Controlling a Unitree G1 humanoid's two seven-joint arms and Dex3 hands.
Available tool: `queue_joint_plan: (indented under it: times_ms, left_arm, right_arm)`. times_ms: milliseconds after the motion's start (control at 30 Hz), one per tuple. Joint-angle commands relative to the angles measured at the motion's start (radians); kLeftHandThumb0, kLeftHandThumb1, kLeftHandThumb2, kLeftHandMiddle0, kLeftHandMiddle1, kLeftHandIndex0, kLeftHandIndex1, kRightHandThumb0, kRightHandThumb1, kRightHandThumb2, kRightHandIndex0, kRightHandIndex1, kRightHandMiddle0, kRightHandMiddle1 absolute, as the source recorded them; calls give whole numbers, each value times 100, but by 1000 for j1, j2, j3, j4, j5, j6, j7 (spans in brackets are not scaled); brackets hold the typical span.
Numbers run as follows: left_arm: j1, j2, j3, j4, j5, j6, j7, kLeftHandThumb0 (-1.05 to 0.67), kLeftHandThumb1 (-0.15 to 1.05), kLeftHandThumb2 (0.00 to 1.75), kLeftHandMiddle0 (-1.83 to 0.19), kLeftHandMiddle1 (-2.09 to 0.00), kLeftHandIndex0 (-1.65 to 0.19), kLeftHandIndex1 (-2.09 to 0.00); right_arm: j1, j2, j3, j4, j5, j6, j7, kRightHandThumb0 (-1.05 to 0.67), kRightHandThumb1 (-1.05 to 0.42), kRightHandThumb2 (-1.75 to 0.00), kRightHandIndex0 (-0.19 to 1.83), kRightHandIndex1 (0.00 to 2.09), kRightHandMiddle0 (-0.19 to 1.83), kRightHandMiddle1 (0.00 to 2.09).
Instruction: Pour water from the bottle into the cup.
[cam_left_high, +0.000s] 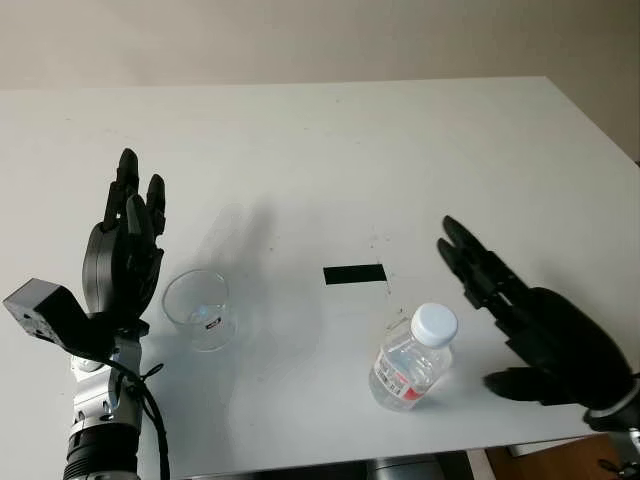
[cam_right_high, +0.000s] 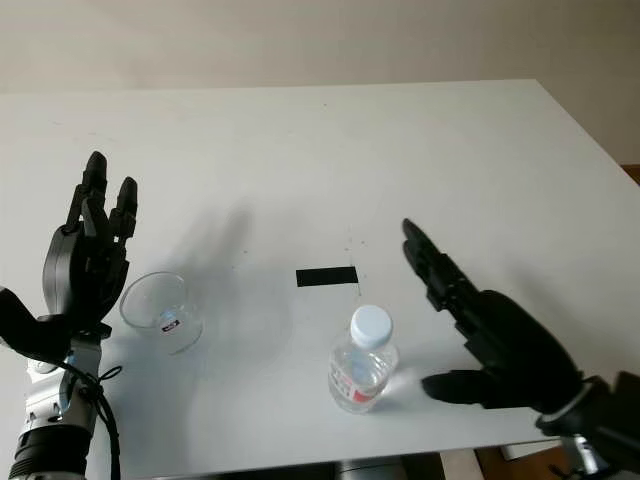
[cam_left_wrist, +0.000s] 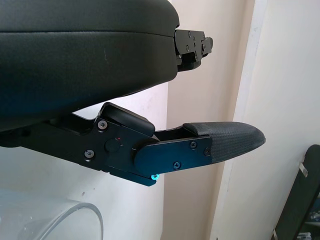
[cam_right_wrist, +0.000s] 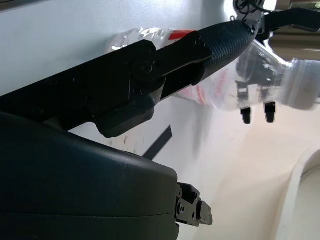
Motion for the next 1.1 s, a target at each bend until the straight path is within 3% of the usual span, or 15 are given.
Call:
queue_joint_plan:
  times_ms: [0, 267, 733, 1067]
  left_arm:
    - [-25, 2, 4, 9, -5, -12, 0, -84, 105, 58, -1, 0, 5, 0]
    - [-43, 3, 11, 25, -14, -16, -3, -86, 105, 57, 1, 0, 6, 0]
    - [-49, 5, 8, 42, -1, -35, 5, -86, 105, 58, 0, 0, 6, 0]
    - [-43, 1, 12, 34, -7, -51, 4, -84, 105, 60, -5, 0, 4, 0]
  right_arm:
    - [12, 22, 27, -16, -27, -23, -23, -95, -98, -5, -19, 0, -19, 2]
    - [29, 21, 95, -27, -100, -78, -47, -101, -100, -6, -19, 0, -19, 0]
    - [-10, 22, 121, 2, -77, -92, -46, -105, -100, -5, -19, 0, -19, 0]
    - [-80, 56, 160, 102, -69, -95, -54, -94, -97, -5, -19, 0, -19, 0]
